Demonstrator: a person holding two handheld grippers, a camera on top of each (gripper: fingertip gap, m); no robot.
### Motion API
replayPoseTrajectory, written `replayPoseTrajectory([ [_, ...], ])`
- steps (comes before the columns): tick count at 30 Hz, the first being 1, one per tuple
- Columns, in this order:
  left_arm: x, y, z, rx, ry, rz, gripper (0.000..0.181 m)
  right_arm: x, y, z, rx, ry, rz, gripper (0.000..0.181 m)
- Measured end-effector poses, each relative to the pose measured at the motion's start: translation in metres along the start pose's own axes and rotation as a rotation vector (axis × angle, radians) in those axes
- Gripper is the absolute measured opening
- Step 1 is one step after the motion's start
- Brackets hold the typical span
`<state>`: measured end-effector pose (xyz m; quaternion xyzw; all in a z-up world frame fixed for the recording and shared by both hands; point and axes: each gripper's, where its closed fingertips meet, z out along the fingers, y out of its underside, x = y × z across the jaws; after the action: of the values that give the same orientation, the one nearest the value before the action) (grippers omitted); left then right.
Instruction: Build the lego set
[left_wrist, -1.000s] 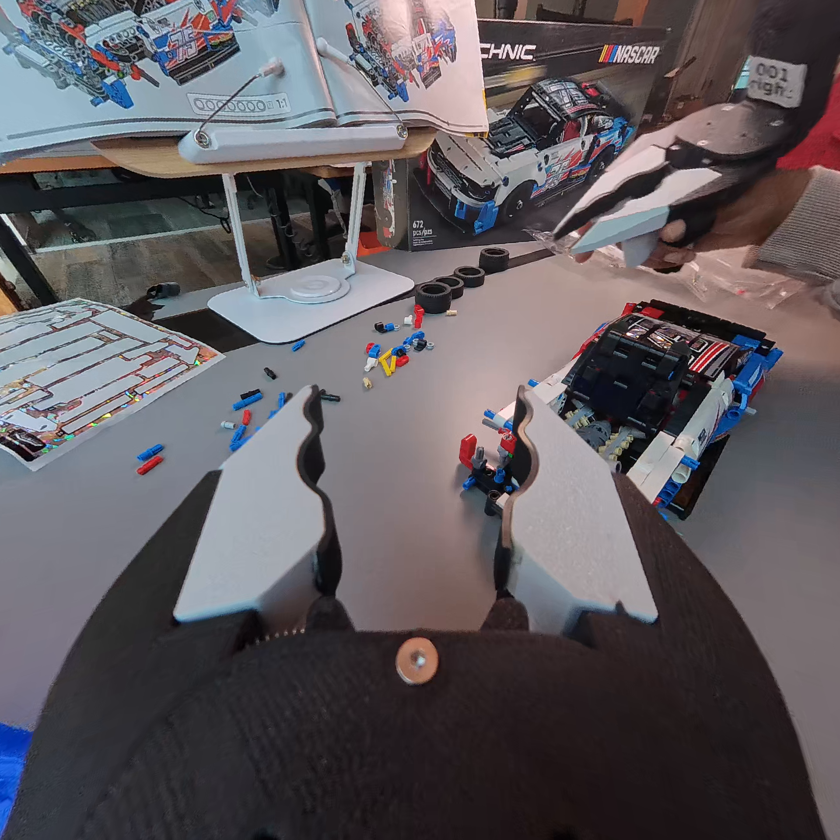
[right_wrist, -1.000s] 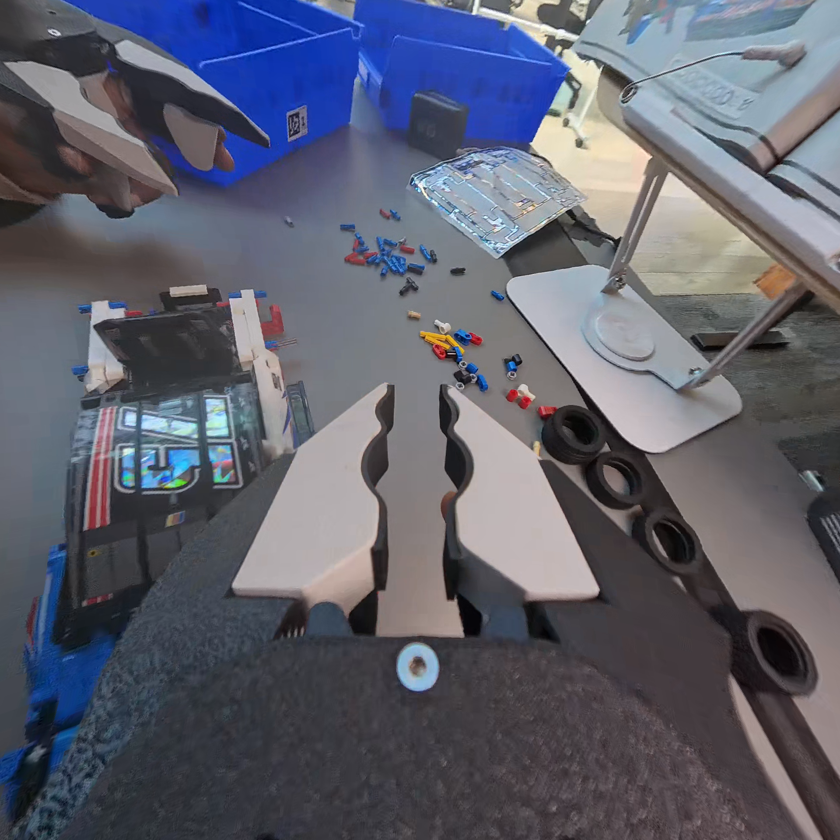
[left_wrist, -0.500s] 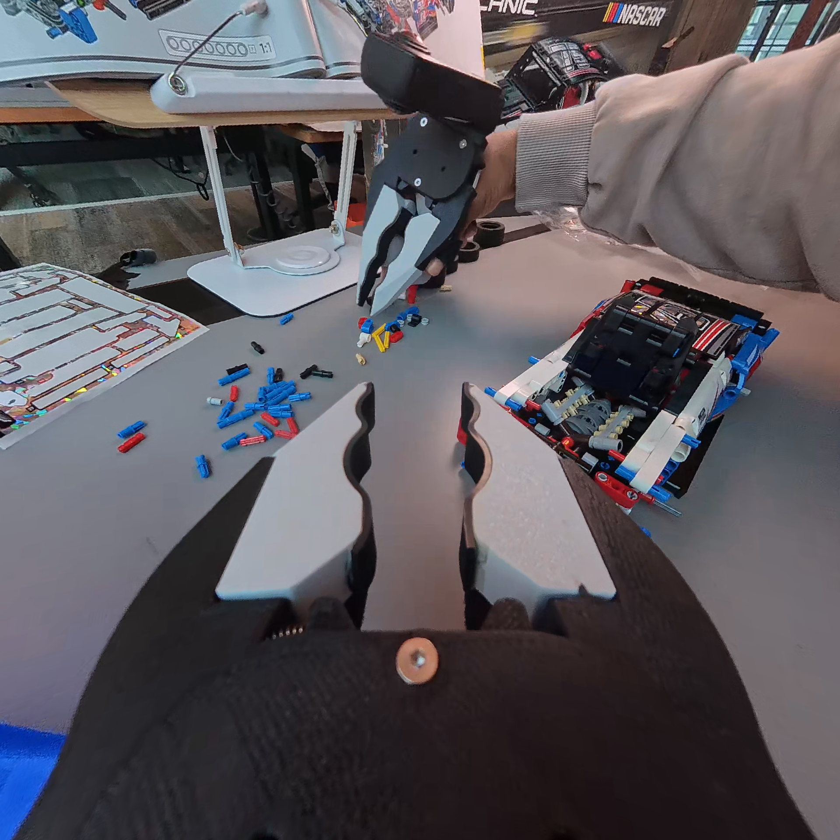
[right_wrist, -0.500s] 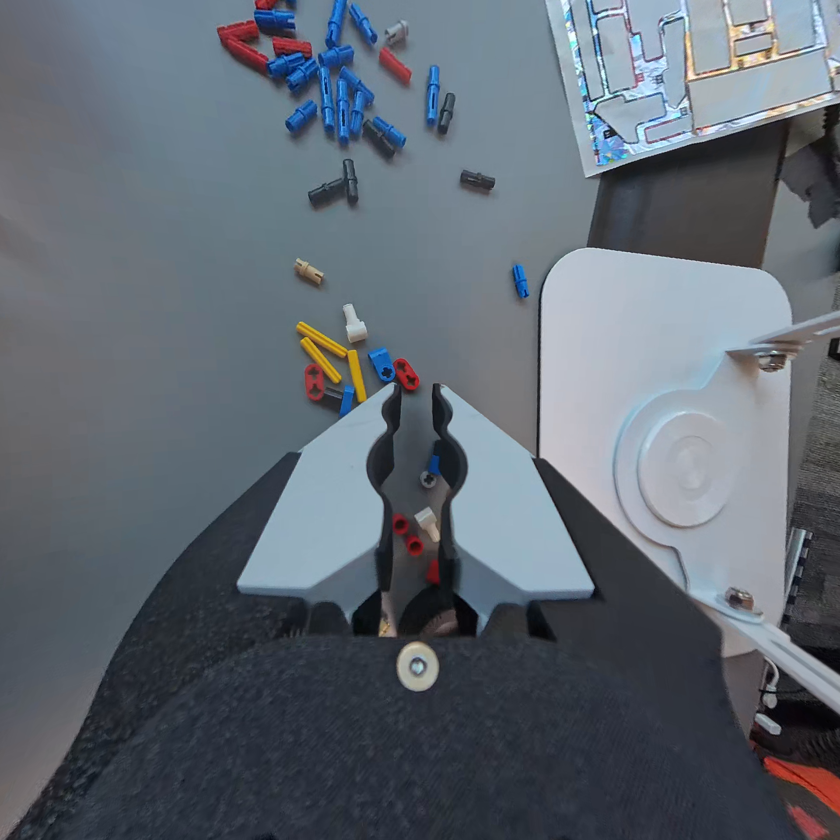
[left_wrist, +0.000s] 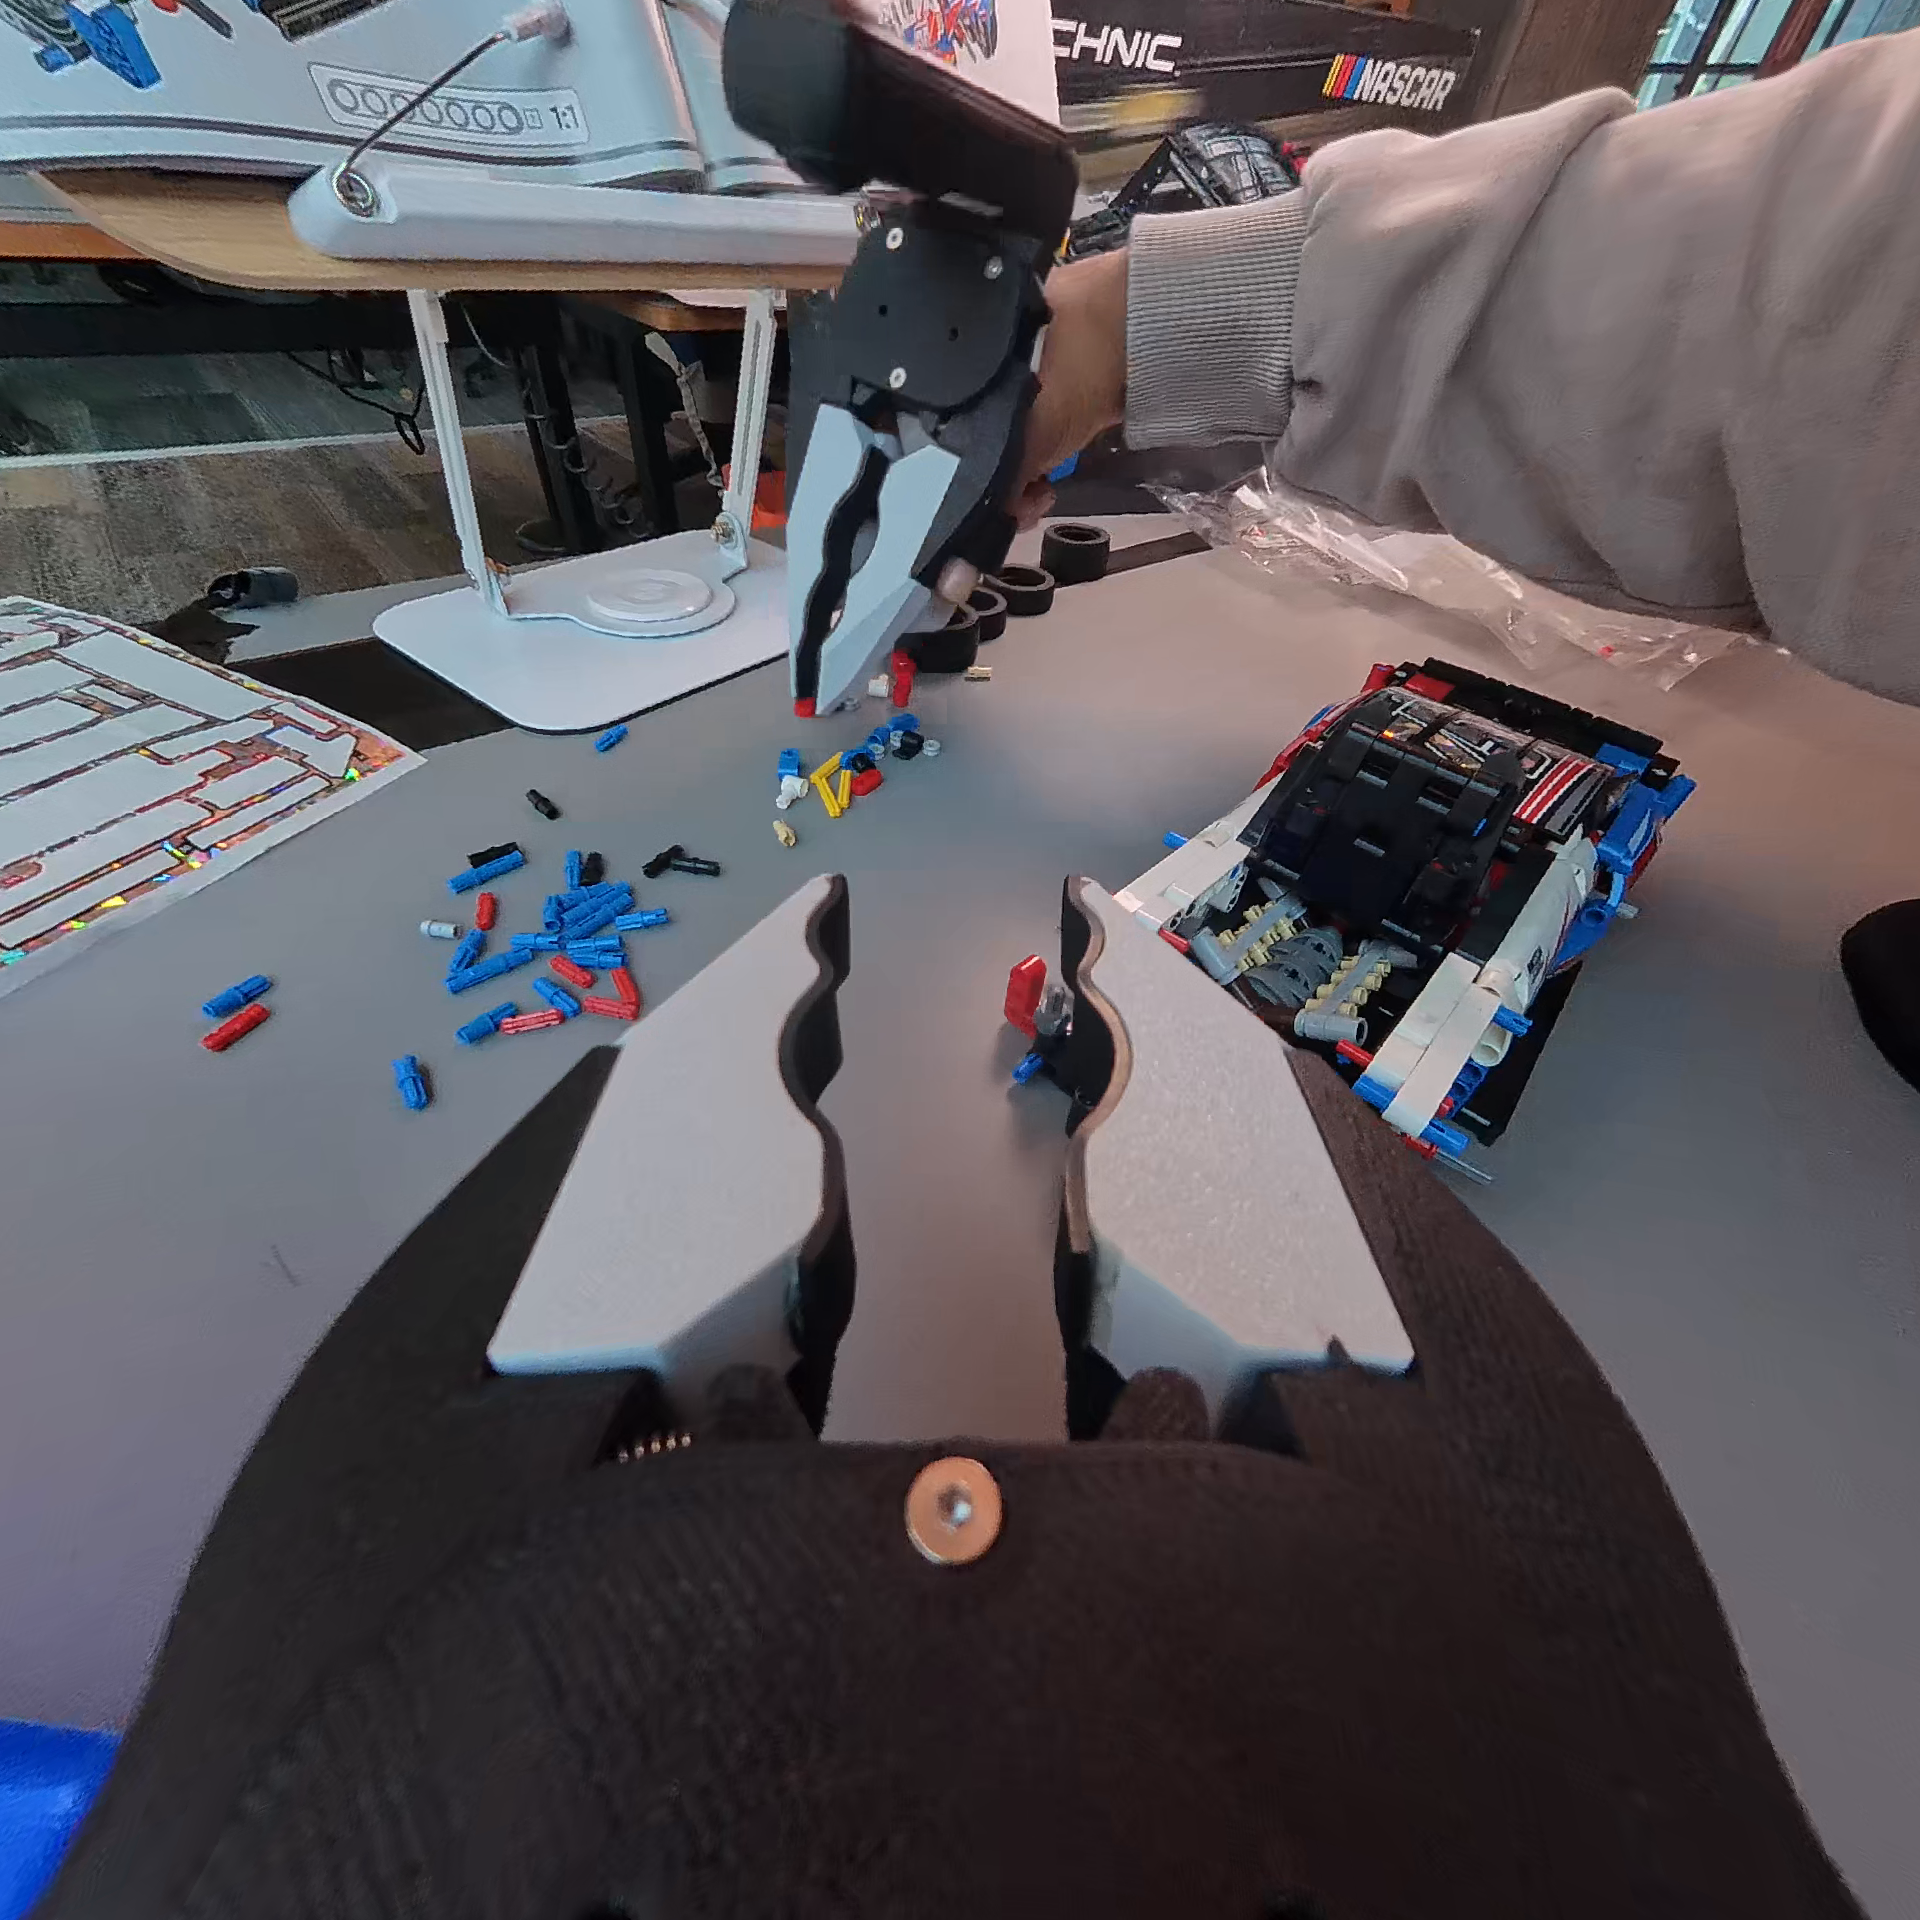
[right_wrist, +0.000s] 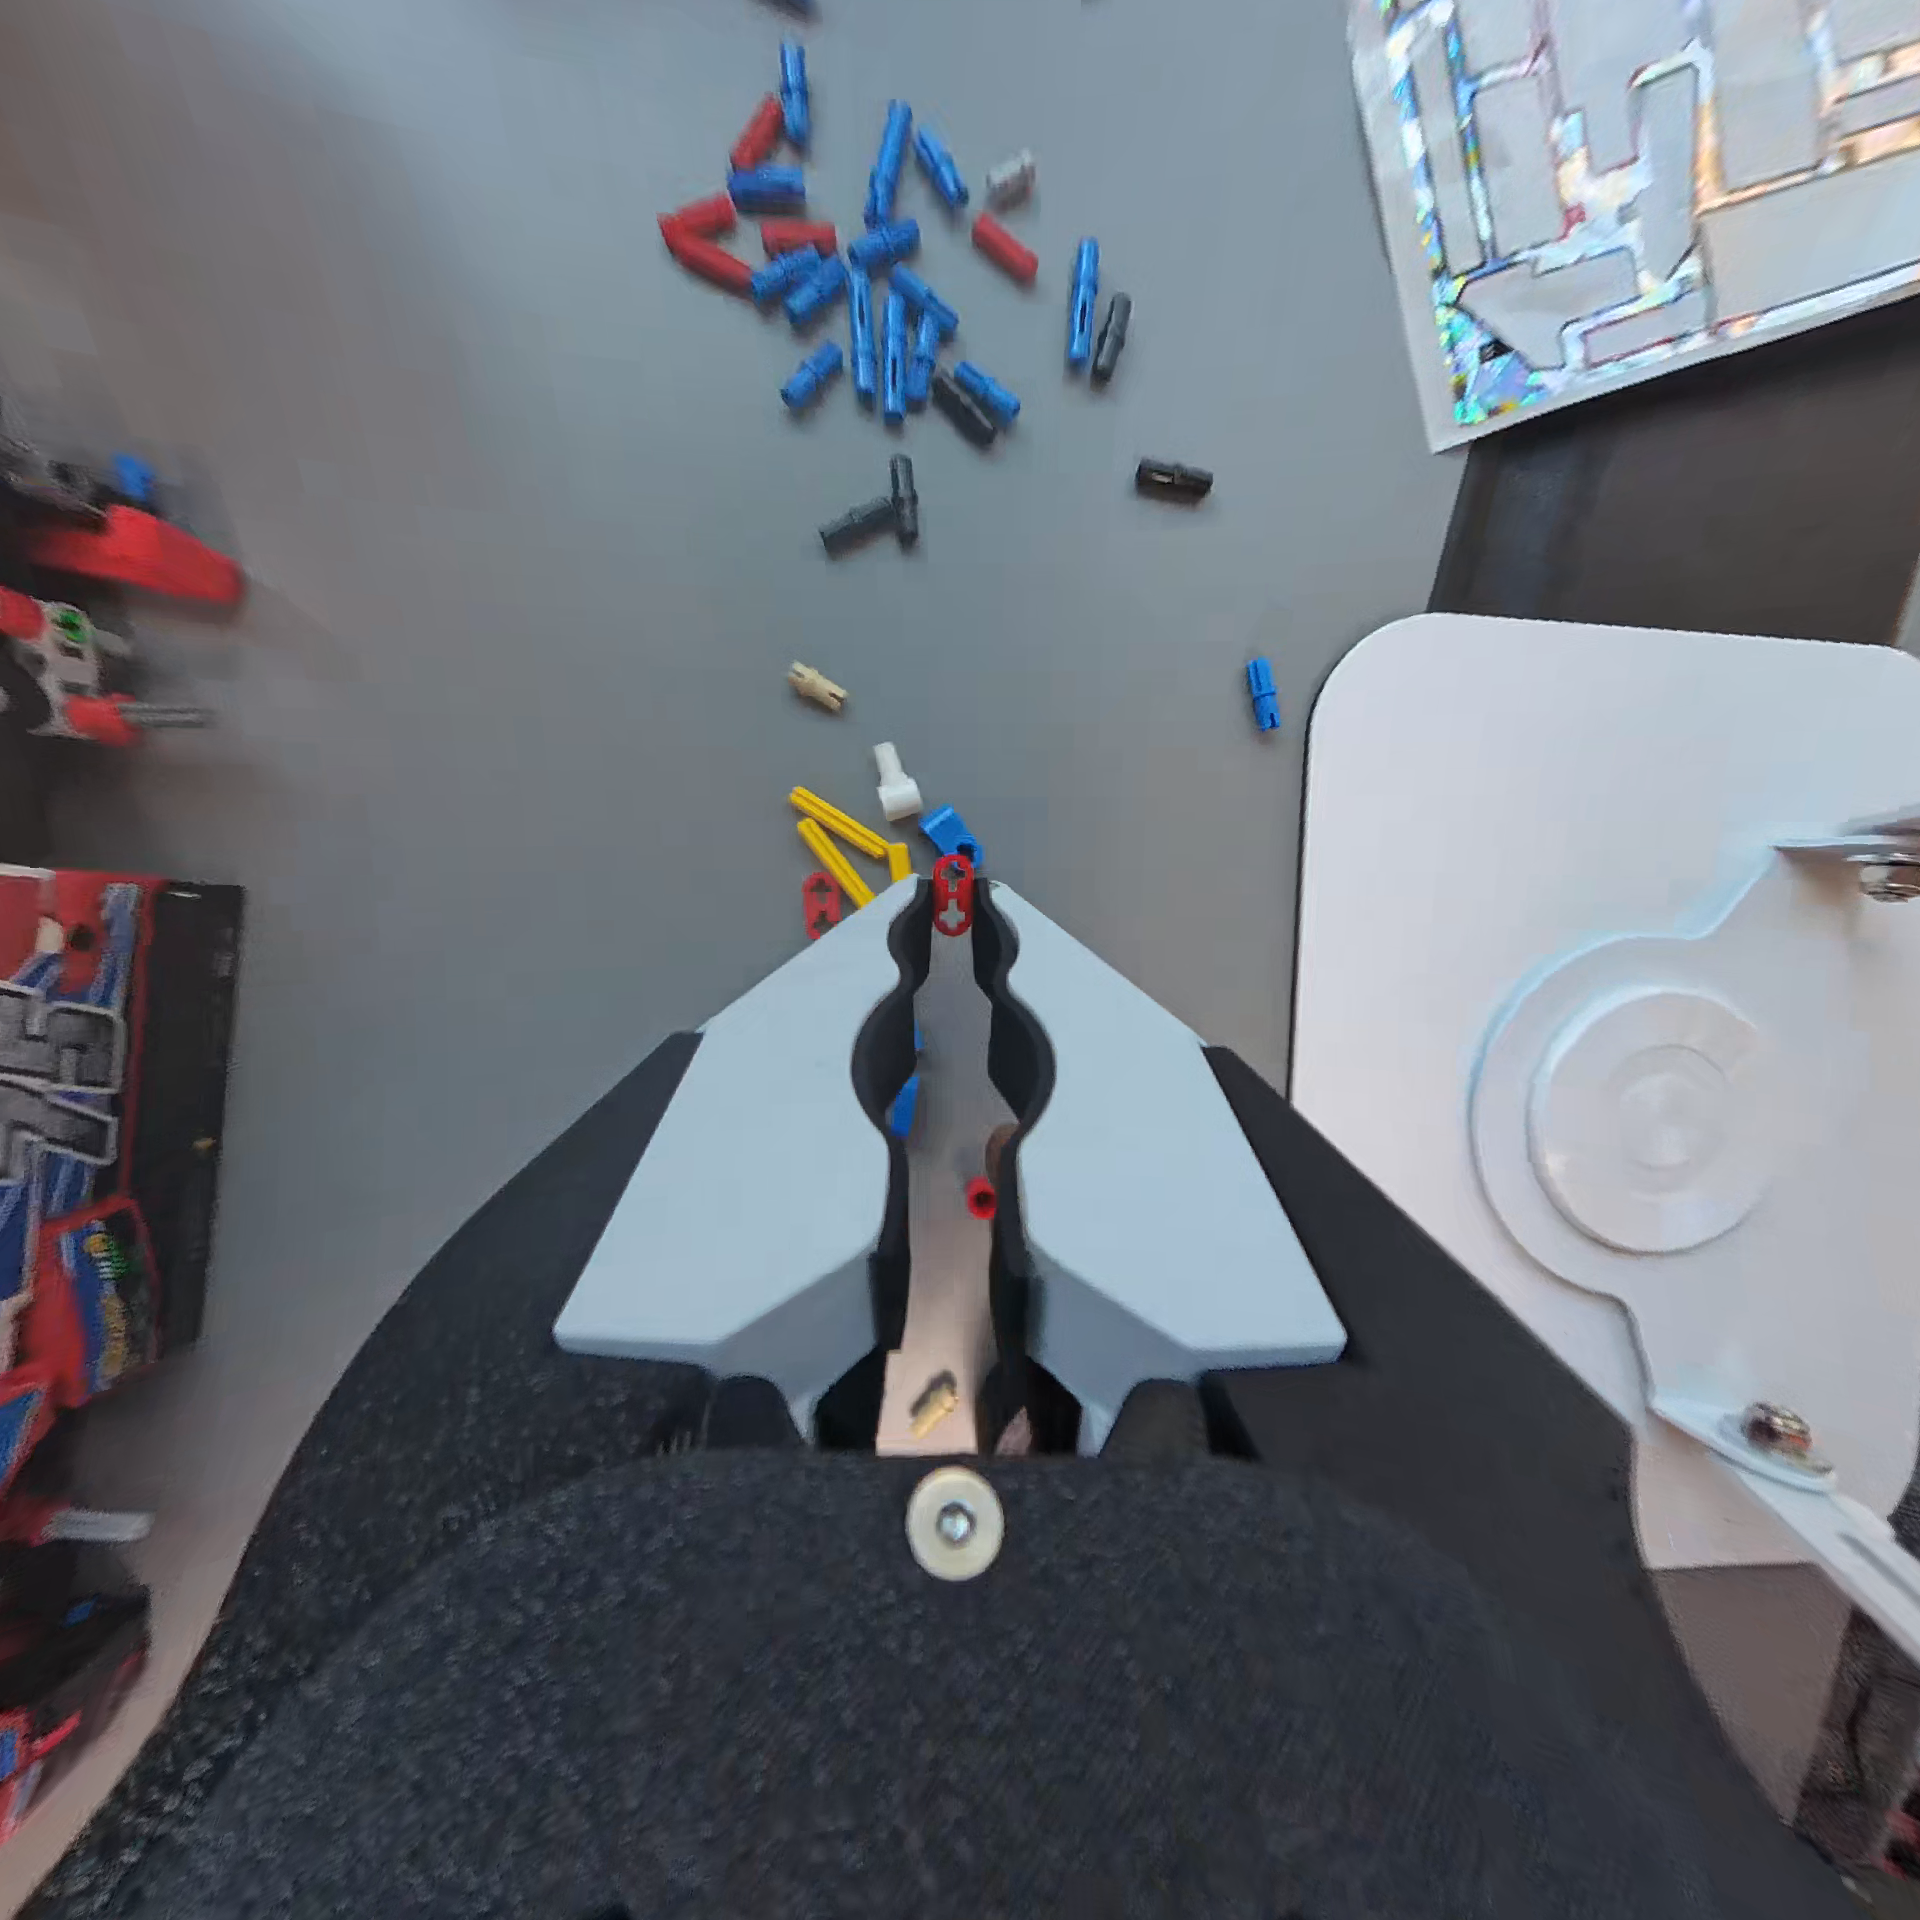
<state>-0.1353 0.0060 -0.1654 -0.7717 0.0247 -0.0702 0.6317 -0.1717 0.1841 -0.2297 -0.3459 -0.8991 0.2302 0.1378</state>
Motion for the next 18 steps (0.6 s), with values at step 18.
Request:
replayPoseTrajectory([
  [18,0.019,0.006,0.001,-0.082,0.117,0.009,0.069,-0.287,0.107,-0.143,-0.033,0.162,0.373,0.005],
])
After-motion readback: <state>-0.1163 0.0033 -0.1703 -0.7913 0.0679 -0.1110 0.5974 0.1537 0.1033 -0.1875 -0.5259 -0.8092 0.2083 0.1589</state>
